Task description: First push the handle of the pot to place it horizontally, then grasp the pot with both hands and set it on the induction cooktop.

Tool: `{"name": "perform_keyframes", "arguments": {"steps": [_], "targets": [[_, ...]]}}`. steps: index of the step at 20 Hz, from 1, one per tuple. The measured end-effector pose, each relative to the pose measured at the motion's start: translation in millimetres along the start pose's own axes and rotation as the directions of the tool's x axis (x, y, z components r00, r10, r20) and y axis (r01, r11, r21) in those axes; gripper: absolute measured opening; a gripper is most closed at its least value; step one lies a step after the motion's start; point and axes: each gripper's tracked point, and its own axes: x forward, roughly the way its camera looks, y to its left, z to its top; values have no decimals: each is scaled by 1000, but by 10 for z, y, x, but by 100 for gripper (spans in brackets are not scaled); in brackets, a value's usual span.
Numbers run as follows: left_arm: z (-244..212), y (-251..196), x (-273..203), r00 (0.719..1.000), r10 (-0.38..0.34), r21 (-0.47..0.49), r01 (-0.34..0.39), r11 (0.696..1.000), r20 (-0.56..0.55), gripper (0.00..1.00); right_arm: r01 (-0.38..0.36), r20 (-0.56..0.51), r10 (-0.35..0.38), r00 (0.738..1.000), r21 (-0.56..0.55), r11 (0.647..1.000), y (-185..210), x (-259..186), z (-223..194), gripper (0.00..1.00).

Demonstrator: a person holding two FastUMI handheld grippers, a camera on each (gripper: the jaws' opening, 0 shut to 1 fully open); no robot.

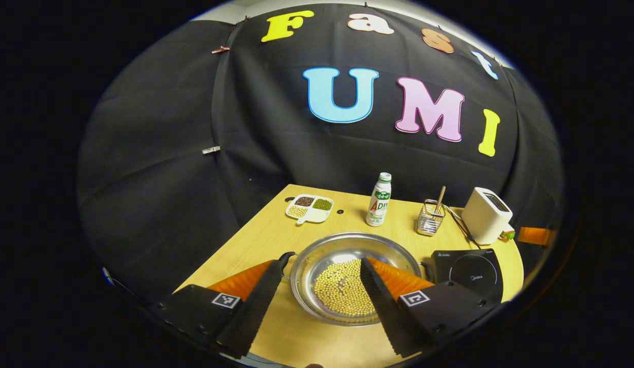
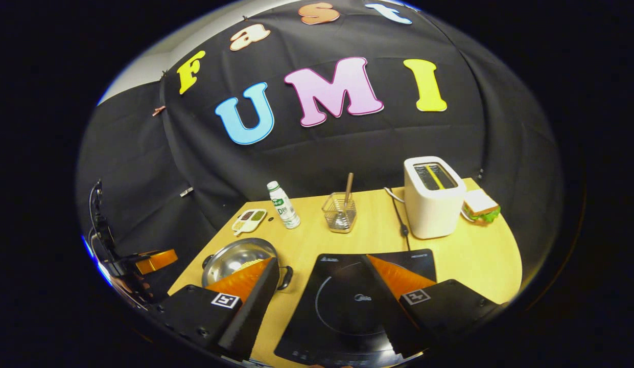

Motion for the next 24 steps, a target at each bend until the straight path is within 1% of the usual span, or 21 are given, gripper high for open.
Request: {"name": "perform_keyframes", "arguments": {"steps": [2, 5, 7, 11, 16, 19, 24], "targets": [[-37, 191, 172, 999, -41, -9, 41, 999, -10, 98, -3, -23, 3, 1000, 35, 999, 204, 171, -80, 98], [-121, 481, 430, 997, -75, -51, 73, 996, -31, 98, 13, -68, -9, 998, 55, 998, 421, 462, -286, 99], [-251, 652, 635, 994, -89, -78, 84, 993, -61, 95, 37, -99, -32, 995, 55, 998, 490, 647, -469, 98], [-480, 835, 976, 985, -139, -134, 125, 983, -106, 96, 74, -163, -58, 985, 100, 992, 588, 955, -857, 99], [-660, 828, 1295, 970, -198, -183, 172, 968, -138, 95, 113, -225, -86, 971, 112, 987, 631, 1316, -1275, 99], [-778, 807, 1487, 962, -220, -183, 190, 964, -161, 95, 121, -240, -87, 967, 134, 984, 681, 1525, -1422, 99], [-946, 698, 1684, 939, -285, -213, 243, 946, -192, 95, 148, -269, -107, 957, 134, 980, 674, 1689, -1671, 99]]}}
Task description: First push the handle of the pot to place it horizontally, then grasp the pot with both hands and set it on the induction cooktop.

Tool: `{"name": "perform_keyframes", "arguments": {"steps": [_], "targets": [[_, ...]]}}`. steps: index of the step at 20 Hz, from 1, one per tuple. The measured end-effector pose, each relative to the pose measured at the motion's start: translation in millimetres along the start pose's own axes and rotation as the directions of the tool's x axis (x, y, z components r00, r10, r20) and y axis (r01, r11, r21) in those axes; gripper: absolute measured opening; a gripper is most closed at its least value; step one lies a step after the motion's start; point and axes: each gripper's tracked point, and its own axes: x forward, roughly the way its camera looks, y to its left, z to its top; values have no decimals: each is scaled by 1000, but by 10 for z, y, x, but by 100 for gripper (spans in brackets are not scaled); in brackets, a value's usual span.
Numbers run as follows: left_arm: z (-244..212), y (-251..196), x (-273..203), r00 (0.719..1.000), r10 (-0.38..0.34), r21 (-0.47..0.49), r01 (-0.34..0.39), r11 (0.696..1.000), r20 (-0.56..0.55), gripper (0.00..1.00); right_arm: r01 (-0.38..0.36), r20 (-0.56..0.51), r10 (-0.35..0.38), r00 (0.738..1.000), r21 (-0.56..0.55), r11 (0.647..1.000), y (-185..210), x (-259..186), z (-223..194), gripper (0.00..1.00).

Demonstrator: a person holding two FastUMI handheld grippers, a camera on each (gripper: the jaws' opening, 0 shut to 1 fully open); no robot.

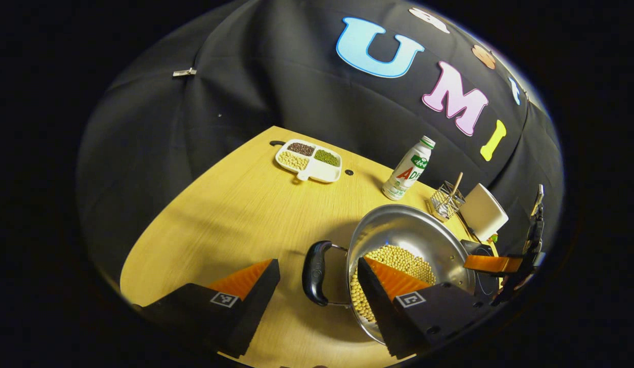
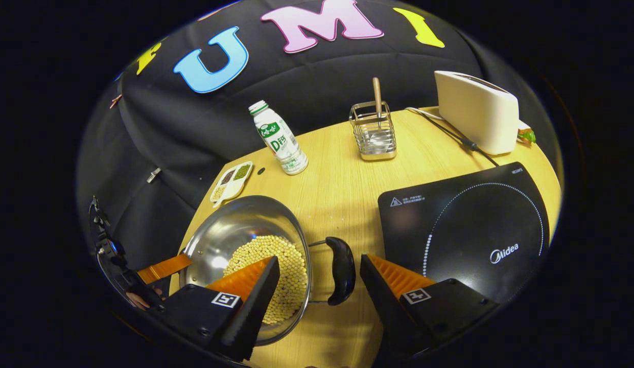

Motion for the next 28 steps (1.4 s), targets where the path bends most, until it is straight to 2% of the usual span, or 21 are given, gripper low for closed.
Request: {"name": "perform_keyframes", "arguments": {"steps": [6, 8, 10, 12, 13, 14, 15, 19, 21, 22, 26, 27, 28], "targets": [[-125, -58, 183, 997, -62, -9, 61, 998, -50, 93, -5, -13, 5, 1000, 27, 1000, 95, 191, -101, 97], [-153, -66, 223, 996, -66, -5, 66, 998, -61, 88, 24, -9, -24, 1000, 18, 1000, 50, 226, -117, 94], [-149, -77, 243, 995, -71, 11, 72, 997, -66, 82, 50, -3, -50, 999, 12, 999, -20, 254, -103, 86], [-151, -81, 273, 994, -76, 24, 79, 997, -83, 74, 69, 1, -69, 998, 35, 997, -79, 262, -94, 72], [-146, -94, 274, 993, -80, 29, 83, 996, -82, 69, 69, 1, -69, 998, 46, 997, -70, 260, -92, 55], [-148, -105, 294, 993, -79, 30, 81, 996, -83, 66, 74, 0, -74, 997, 45, 996, -74, 275, -92, 64], [-150, -83, 292, 993, -71, 28, 73, 997, -91, 60, 86, 4, -86, 996, 38, 996, -105, 277, -102, 63], [-137, -89, 303, 995, -65, 10, 66, 998, -79, 57, 67, 1, -67, 998, 0, 998, -84, 288, -126, 55], [-151, -81, 303, 995, -59, 17, 61, 998, -85, 55, 69, -6, -69, 998, 4, 998, -75, 278, -130, 47], [-149, -85, 284, 994, -54, 24, 56, 998, -90, 54, 70, -6, -70, 997, -10, 997, -78, 273, -131, 52], [-168, -83, 210, 993, -37, 20, 39, 999, -110, 51, 77, -16, -77, 997, -32, 997, -46, 217, -164, 51], [-185, -86, 148, 993, -34, 18, 37, 999, -111, 53, 72, -16, -72, 997, -35, 997, -21, 160, -176, 47], [-190, -90, 79, 994, -31, 18, 33, 999, -109, 50, 67, -14, -67, 998, -45, 997, 1, 100, -172, 51]]}}
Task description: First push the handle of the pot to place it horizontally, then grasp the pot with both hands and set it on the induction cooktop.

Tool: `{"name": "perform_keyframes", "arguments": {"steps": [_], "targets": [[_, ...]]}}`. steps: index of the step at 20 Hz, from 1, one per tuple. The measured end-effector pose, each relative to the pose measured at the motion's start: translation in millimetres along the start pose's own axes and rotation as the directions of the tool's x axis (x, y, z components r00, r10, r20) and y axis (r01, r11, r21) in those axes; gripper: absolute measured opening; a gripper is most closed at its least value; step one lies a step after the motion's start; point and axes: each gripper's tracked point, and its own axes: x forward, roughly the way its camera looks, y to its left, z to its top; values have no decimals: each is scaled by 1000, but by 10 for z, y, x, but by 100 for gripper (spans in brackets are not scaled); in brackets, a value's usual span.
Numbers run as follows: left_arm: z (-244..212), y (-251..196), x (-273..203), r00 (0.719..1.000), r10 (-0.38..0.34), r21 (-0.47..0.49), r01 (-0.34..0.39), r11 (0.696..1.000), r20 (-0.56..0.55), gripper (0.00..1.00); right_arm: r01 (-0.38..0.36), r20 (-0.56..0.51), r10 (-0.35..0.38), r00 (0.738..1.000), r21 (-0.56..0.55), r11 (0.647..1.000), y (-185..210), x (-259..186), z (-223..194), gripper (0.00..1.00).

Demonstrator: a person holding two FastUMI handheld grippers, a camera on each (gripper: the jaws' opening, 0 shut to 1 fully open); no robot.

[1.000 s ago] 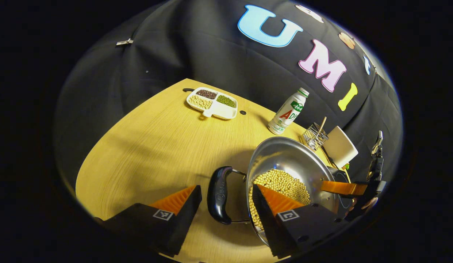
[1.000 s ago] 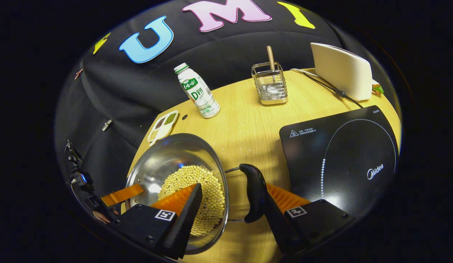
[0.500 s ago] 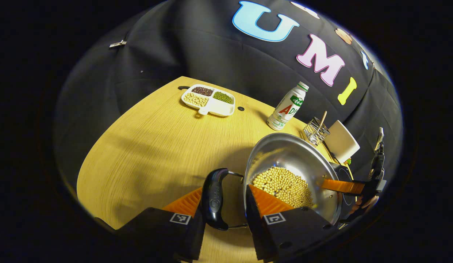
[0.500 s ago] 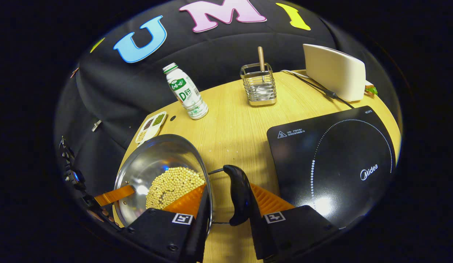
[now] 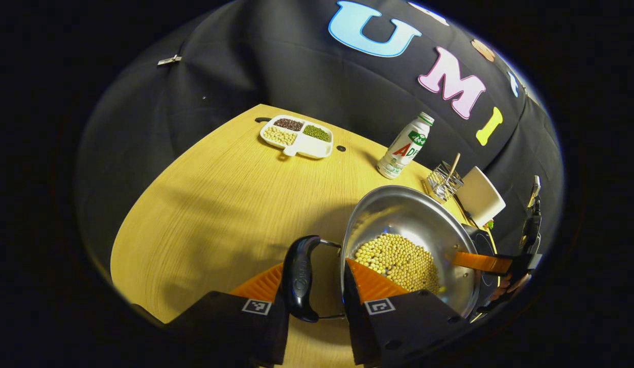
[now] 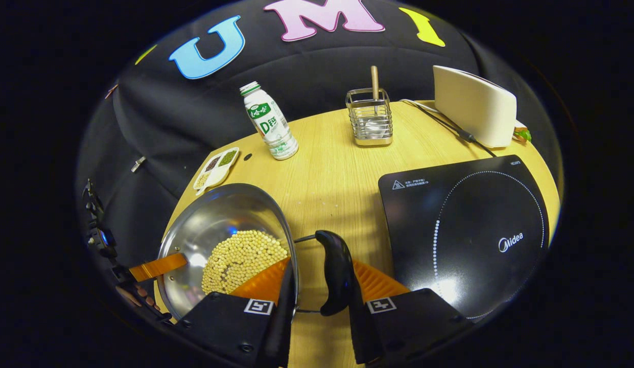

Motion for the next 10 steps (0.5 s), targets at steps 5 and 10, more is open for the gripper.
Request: {"name": "perform_keyframes", "arguments": {"steps": [5, 10], "targets": [[-23, -178, -313, 1000, 16, -11, -16, 1000, -7, 51, -6, -16, 7, 1000, 4, 1000, -39, -328, 31, 46], [-55, -610, -628, 1000, 9, -5, -9, 1000, -13, 51, -11, -7, 11, 1000, 11, 1000, -262, -807, 164, 51]]}}
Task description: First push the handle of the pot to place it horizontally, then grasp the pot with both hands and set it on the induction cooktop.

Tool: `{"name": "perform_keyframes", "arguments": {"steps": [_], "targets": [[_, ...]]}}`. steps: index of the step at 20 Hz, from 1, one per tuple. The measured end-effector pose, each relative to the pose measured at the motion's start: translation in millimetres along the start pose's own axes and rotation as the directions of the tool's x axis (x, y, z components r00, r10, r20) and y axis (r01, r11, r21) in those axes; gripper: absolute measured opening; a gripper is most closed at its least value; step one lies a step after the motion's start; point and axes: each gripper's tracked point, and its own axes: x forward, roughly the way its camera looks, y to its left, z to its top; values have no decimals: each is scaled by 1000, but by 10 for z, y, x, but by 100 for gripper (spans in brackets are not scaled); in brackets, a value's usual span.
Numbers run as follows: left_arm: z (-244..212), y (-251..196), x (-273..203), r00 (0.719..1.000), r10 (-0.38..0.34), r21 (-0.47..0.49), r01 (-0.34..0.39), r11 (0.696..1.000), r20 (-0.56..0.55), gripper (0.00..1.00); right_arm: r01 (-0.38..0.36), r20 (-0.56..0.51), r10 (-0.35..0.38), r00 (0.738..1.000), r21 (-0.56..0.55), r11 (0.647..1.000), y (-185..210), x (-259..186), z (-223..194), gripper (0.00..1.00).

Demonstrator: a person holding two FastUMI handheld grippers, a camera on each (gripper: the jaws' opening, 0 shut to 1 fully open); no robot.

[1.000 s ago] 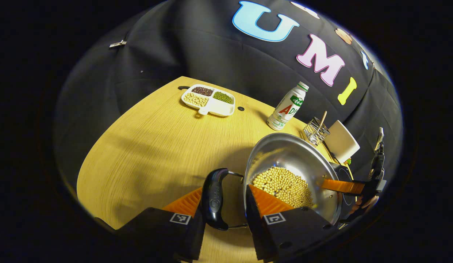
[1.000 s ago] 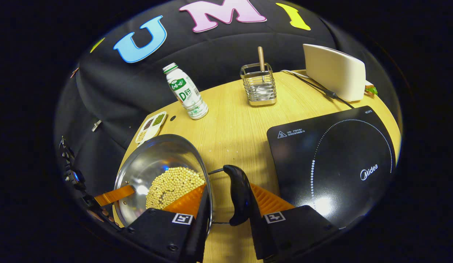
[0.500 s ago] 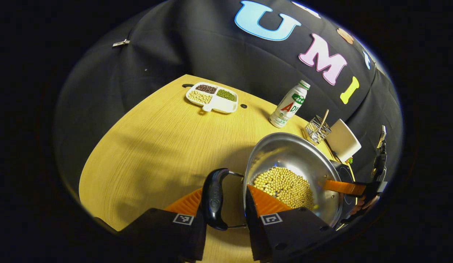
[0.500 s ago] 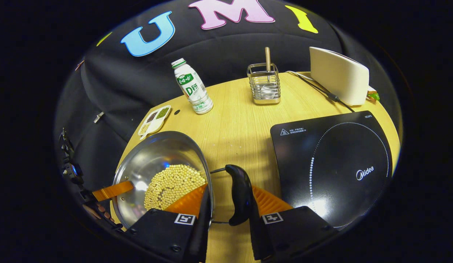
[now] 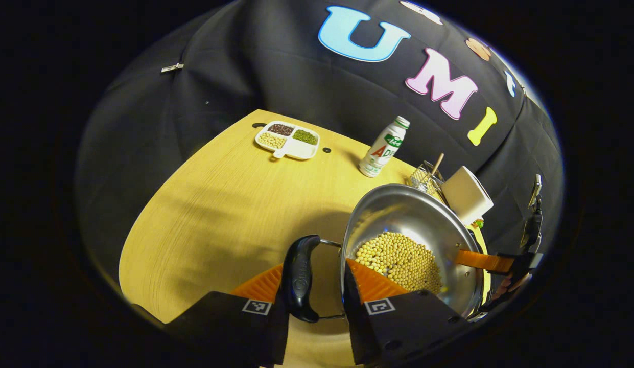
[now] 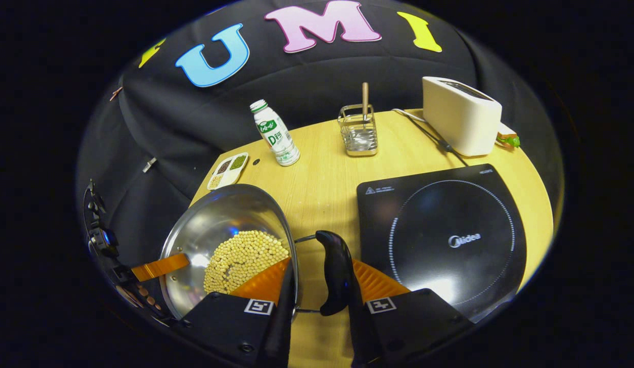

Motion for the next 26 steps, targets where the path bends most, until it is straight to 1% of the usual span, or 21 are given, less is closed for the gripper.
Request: {"name": "perform_keyframes", "arguments": {"steps": [2, 3, 4, 9, 12, 14, 15, 17, 18, 19, 22, 26], "targets": [[-28, -229, -83, 1000, 0, 14, 0, 1000, 0, 51, 5, -1, -5, 1000, -1, 1000, -152, -195, 56, 51], [-28, -363, -119, 1000, 0, 25, 0, 1000, 0, 51, 7, 1, -7, 1000, -3, 1000, -242, -296, 88, 46], [-33, -499, -156, 1000, -5, 30, 5, 1000, 2, 51, 8, 8, -8, 1000, -2, 1000, -334, -398, 138, 51], [-32, -1184, -213, 999, -34, 55, 33, 998, 22, 51, 10, 60, -10, 998, 6, 1000, -852, -813, 422, 51], [-71, -1554, -132, 998, -52, 80, 49, 996, 25, 51, 21, 62, -22, 998, 22, 1000, -1187, -948, 508, 51], [-120, -1790, -38, 998, -64, 95, 62, 994, 19, 52, 32, 69, -34, 997, 28, 999, -1427, -1005, 566, 51], [-150, -1895, 5, 998, -67, 103, 65, 993, 11, 50, 38, 72, -41, 997, 33, 999, -1544, -1015, 583, 51], [-199, -2101, 102, 997, -77, 113, 76, 991, 4, 51, 49, 68, -52, 996, 49, 998, -1770, -1047, 599, 51], [-230, -2202, 145, 997, -81, 119, 80, 990, 0, 51, 55, 68, -59, 996, 57, 997, -1885, -1060, 612, 46], [-252, -2287, 192, 996, -84, 125, 84, 989, -4, 52, 62, 62, -66, 996, 67, 996, -1992, -1061, 623, 51], [-299, -2506, 333, 996, -91, 126, 92, 988, -12, 51, 70, 61, -74, 995, 68, 995, -2224, -1058, 700, 51], [-328, -2696, 526, 996, -87, 113, 87, 990, -8, 51, 62, 59, -65, 996, 60, 996, -2455, -946, 809, 51]]}}
